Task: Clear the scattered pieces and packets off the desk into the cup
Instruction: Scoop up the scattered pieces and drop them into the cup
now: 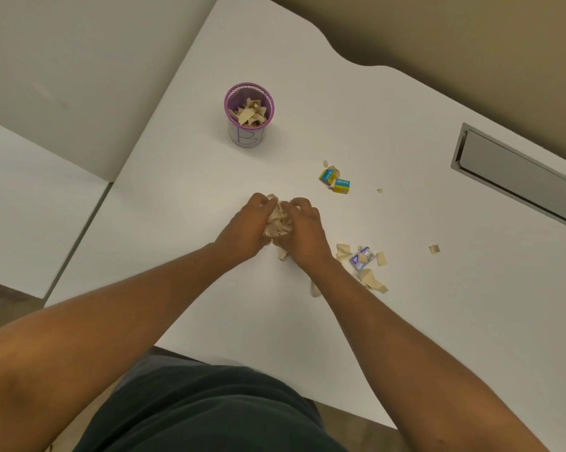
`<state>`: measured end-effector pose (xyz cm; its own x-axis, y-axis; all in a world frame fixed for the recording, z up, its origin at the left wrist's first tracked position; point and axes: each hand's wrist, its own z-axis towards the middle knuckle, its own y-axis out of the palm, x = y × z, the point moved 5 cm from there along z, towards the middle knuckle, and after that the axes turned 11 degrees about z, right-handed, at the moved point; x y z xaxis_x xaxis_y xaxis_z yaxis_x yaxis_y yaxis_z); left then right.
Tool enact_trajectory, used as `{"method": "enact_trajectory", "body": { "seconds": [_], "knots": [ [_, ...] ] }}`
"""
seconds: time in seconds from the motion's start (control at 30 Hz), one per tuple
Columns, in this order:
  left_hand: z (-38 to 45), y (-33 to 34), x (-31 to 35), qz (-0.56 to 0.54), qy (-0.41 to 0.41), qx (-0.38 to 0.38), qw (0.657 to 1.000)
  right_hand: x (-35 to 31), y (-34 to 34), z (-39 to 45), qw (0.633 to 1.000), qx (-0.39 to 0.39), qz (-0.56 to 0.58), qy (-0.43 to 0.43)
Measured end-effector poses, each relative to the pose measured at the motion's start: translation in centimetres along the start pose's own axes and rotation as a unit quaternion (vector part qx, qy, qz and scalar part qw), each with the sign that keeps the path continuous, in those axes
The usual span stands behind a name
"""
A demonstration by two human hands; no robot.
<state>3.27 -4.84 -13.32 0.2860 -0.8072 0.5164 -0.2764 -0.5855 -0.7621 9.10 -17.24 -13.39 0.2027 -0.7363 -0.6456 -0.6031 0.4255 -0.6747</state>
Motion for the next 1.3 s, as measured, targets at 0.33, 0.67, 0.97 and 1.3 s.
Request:
{"method": "enact_trajectory", "body": {
  "seconds": [0.33,0.67,0.97,1.3],
  "knots": [
    [-0.3,-1.9,-1.3,-0.154,-0.096,0.091,0.979,-2.0,-1.8,-0.2,0.980,0.103,0.166,0.039],
    [1.0,-13.2,-0.9,-0.218,-0.097,0.244,0.940,-11.3,-8.2,5.6,0.959,0.146,0.234,-0.063],
    [7.3,-18.0,-2.1,-0.152,-0.156,0.202,0.955,-14.8,-9.0,14.2,0.996,0.081,-0.011,-0.044],
    [6.5,-19.4,-1.9,-0.094,-0.176,0.247,0.948,-16.1,-9.6,14.8,0.988,0.083,-0.082,-0.099]
  ]
}}
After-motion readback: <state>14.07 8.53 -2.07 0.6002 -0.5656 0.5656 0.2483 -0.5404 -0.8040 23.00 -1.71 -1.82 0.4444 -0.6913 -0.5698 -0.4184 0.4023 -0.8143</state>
